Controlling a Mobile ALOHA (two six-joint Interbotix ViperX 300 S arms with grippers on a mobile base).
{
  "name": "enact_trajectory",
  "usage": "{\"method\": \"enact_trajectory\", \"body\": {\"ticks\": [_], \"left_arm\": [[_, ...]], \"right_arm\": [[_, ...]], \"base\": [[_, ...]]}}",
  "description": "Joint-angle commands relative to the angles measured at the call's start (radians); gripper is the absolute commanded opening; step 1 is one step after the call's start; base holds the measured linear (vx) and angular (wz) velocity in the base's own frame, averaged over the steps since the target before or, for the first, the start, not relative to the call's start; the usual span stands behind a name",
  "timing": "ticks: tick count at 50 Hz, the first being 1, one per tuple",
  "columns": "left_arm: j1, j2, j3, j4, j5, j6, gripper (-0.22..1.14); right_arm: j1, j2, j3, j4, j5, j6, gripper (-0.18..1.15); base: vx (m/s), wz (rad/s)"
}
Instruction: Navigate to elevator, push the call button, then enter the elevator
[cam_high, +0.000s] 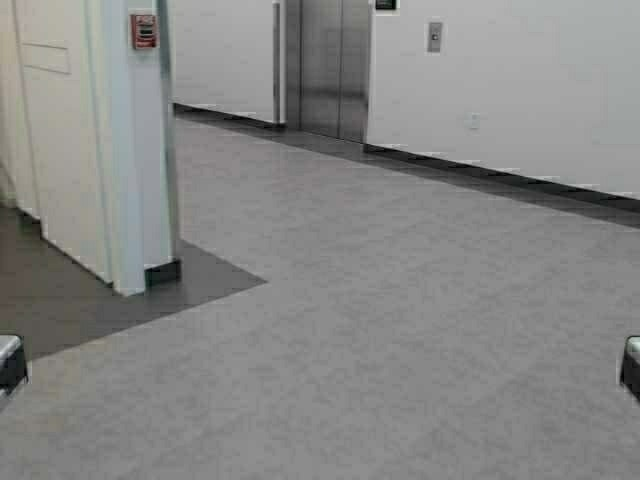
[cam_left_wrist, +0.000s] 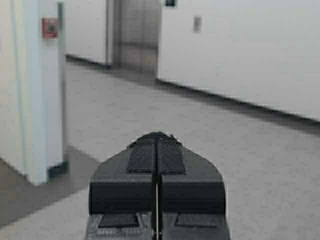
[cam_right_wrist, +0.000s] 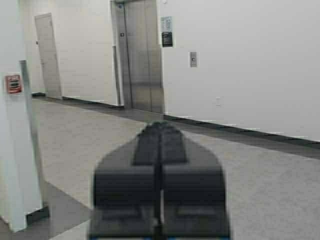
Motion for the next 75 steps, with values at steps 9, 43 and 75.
{"method": "enact_trajectory", "body": {"ticks": [9,43,75], "left_arm": [[0.0,-0.003,-0.011,0.002,-0.008,-0.002,0.03],[0.0,-0.009,-0.005,0.002,-0.006,0.002,0.03],[0.0,0.011,-0.011,0.002,-0.006,0.006,0.03]], "right_arm": [[0.002,0.052,-0.055,-0.006,-0.009,0.0,0.05],[0.002,0.097,-0.057,-0.14,-0.048,0.13,0.05],[0.002,0.074,-0.044,-0.141,-0.048,0.13,0.05]], "base": [[0.8,-0.15],[0.81,-0.08],[0.85,0.02]]}}
